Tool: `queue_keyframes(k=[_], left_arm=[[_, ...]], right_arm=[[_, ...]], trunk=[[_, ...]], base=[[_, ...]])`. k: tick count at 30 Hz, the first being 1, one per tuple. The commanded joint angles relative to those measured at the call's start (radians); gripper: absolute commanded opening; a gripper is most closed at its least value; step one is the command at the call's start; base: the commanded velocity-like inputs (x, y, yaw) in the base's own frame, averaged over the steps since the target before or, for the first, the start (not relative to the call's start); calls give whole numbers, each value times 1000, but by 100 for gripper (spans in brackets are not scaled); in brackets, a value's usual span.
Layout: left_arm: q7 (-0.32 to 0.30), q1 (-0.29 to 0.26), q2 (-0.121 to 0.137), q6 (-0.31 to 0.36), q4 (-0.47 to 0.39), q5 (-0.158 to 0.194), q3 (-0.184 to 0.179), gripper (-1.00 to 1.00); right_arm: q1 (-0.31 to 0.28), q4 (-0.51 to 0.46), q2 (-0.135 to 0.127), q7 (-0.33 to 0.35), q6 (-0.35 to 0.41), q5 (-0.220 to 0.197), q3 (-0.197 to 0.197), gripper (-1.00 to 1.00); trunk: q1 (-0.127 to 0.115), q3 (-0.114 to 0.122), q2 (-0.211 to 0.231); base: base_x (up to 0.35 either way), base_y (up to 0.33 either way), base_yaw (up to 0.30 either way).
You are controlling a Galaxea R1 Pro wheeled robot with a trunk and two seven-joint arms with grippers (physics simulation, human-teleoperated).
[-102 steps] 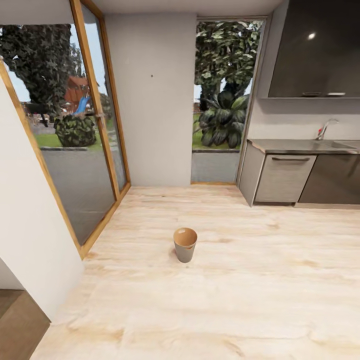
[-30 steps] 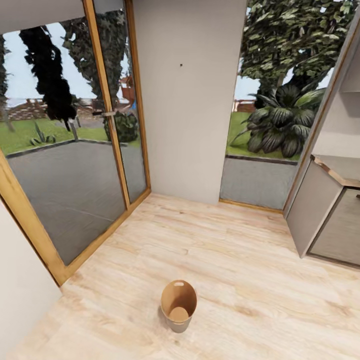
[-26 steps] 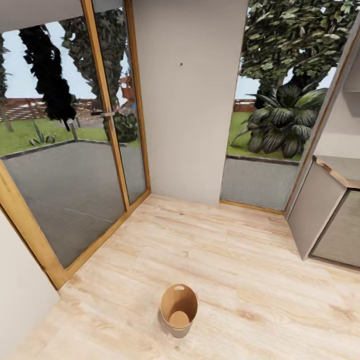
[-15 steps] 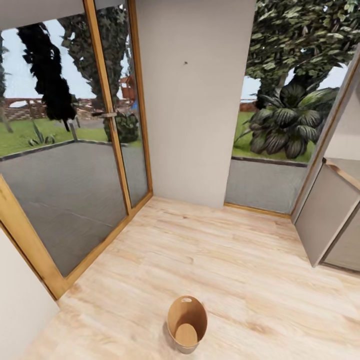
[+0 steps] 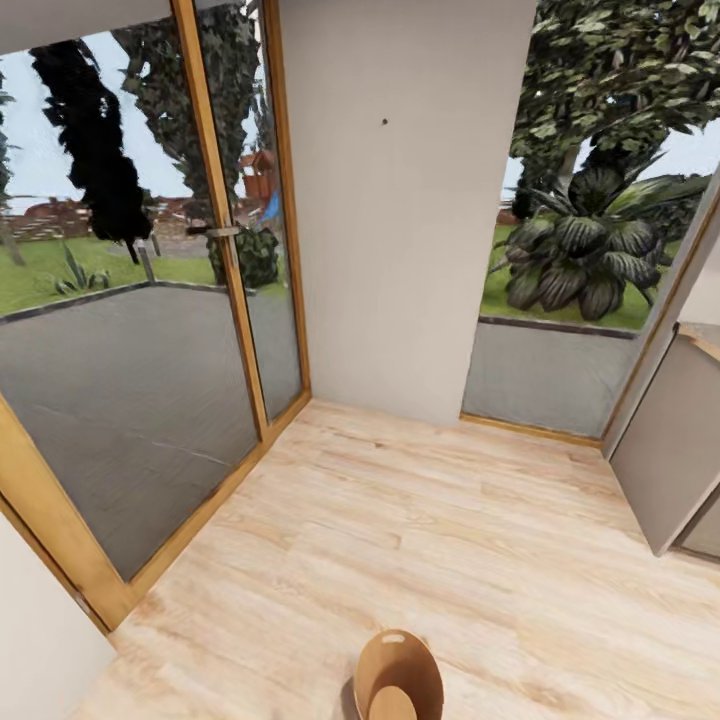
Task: Put the three can of soda from the living room inside the tash can in the kitchen.
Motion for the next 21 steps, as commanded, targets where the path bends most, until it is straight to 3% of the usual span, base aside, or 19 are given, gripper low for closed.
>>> queue_keyframes(k=[1,13,21], left_arm=[[0,0,0,0,0,0,0,100],[0,0,0,0,-1,0,0,100],[0,0,0,-1,-1,0,0,100]], right_arm=[[0,0,0,0,0,0,0,100],[0,1,0,0,0,0,0,100],[0,0,0,0,0,0,0,100]], trunk=[[0,0,0],[0,0,0],[0,0,0]], base=[[279,134,0],[246,152,0],[117,60,0]])
